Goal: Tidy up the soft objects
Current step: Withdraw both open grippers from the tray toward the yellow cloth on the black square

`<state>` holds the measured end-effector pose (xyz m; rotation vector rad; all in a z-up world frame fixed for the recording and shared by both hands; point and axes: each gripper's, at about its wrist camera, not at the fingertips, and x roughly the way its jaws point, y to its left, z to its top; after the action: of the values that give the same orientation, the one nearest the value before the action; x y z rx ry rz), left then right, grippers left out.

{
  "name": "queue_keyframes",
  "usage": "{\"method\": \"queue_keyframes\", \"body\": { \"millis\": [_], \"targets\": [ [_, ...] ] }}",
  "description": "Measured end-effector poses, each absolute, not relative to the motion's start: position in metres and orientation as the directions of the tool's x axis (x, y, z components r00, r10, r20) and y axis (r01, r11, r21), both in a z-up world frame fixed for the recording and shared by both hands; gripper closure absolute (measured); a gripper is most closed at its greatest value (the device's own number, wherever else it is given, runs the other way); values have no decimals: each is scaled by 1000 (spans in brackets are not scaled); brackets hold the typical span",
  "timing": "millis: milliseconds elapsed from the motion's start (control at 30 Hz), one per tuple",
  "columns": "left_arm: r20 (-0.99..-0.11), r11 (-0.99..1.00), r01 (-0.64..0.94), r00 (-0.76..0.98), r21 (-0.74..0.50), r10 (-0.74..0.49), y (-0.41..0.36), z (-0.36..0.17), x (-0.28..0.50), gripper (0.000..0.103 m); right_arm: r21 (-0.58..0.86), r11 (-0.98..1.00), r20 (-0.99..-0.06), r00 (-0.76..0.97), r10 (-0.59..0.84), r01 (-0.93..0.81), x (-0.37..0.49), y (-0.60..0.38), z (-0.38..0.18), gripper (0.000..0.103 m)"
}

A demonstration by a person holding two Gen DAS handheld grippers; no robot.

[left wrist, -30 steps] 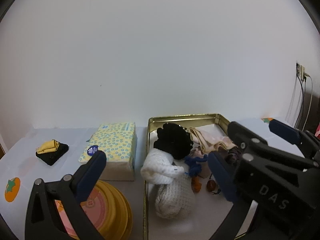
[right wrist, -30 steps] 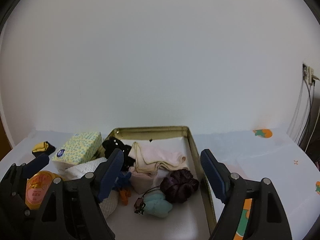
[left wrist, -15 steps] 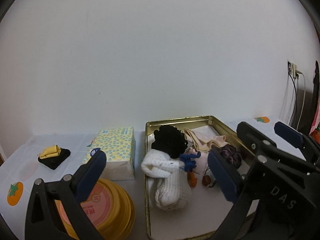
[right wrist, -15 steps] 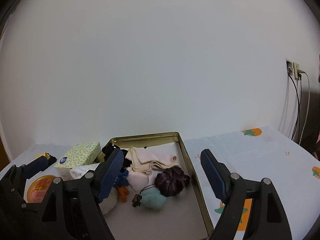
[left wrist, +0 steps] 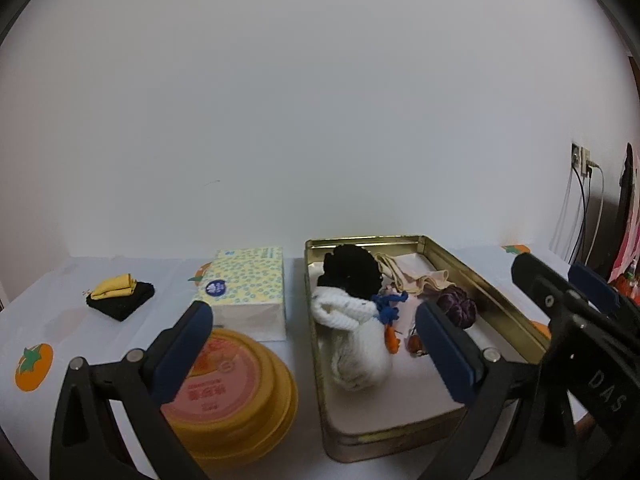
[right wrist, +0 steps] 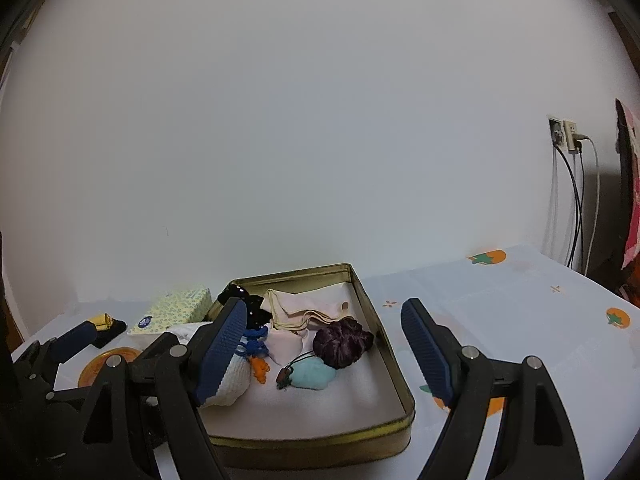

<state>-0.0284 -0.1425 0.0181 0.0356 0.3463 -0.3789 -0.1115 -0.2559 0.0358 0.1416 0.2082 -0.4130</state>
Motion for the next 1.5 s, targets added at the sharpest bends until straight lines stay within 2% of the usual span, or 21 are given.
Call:
{"method": "queue_keyframes", "body": {
  "millis": [467,633,867,1500],
  "targets": [
    [-340,936,351,878,-21,-337,-111,14,-43,0,98,908,-175,905,-388,408,-121,-215,36,21],
    [-348,946,323,885,-23,-310,-87,12,-41,0,129,913,-195,912,-360,388,-109,-194,33,21],
    [-373,968,248,897,-22,-238,-44,9,-25,0,107,944,-193,938,-288,312,-94,-158,31,21],
    [-371,1000,1,928,12,4,78,1,33,0,81,983,-217,966,-143,164,-14,-61,19,21]
  ]
}}
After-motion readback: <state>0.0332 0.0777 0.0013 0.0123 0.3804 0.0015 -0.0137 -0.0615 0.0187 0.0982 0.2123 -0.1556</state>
